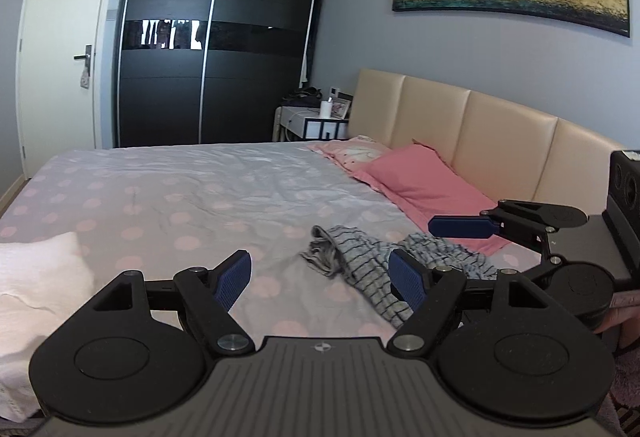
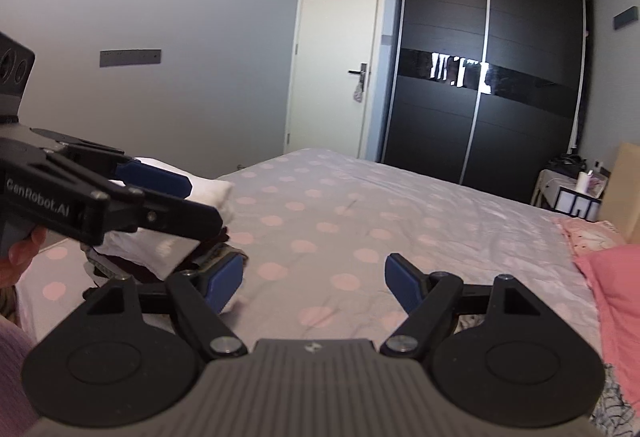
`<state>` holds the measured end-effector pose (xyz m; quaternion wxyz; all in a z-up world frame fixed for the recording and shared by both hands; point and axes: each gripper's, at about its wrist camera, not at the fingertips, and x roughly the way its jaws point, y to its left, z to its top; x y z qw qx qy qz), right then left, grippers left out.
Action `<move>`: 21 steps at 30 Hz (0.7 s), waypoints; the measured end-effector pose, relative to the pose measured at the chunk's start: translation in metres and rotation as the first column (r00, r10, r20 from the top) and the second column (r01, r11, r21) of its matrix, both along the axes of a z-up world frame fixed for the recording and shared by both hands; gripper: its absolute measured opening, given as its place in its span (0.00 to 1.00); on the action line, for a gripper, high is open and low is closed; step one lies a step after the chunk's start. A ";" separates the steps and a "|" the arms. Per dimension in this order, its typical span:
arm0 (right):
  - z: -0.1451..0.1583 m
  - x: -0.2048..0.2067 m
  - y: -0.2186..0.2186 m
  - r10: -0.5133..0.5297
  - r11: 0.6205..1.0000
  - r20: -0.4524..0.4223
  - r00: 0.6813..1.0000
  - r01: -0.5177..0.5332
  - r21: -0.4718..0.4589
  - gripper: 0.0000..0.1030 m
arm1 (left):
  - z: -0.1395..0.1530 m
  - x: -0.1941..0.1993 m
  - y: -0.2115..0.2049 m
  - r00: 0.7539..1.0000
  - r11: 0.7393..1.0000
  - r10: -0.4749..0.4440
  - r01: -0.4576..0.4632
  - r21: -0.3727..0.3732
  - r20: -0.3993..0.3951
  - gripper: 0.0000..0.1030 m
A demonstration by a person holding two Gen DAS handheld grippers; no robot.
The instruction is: Fold clothes
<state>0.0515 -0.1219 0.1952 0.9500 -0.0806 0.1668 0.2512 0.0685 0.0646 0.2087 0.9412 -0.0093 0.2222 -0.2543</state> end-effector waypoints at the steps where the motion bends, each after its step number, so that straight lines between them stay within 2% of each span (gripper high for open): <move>1: 0.000 -0.006 -0.009 -0.015 1.000 0.008 1.000 0.015 -0.004 0.79 | -0.003 -0.002 -0.007 1.000 1.000 -0.007 0.007 0.003 -0.002 0.74; 6: -0.017 -0.021 -0.050 -0.062 0.998 -0.007 0.998 0.062 0.020 0.80 | -0.019 -0.010 -0.042 0.999 0.999 -0.040 0.041 0.017 -0.012 0.74; 8: -0.027 -0.025 -0.065 -0.077 0.996 -0.016 0.997 0.078 0.034 0.80 | -0.027 -0.015 -0.056 0.999 0.999 -0.040 0.040 -0.001 -0.018 0.74; 13: -0.056 -0.041 -0.094 -0.127 0.989 -0.034 0.991 0.129 0.068 0.83 | -0.055 -0.034 -0.078 0.999 0.992 -0.001 -0.003 -0.126 -0.034 0.76; 16: -0.079 -0.049 -0.105 -0.181 0.983 -0.042 0.983 0.182 0.034 0.84 | -0.083 -0.045 -0.084 0.996 0.981 0.015 -0.032 -0.190 -0.087 0.77; 19: -0.101 -0.055 -0.116 -0.237 0.971 -0.074 0.969 0.238 0.002 0.84 | -0.115 -0.054 -0.084 0.988 0.978 0.064 -0.090 -0.189 -0.140 0.77; 21: -0.115 -0.057 -0.119 -0.271 0.962 -0.101 0.957 0.271 -0.011 0.84 | -0.135 -0.059 -0.083 0.978 0.978 0.123 -0.148 -0.144 -0.165 0.77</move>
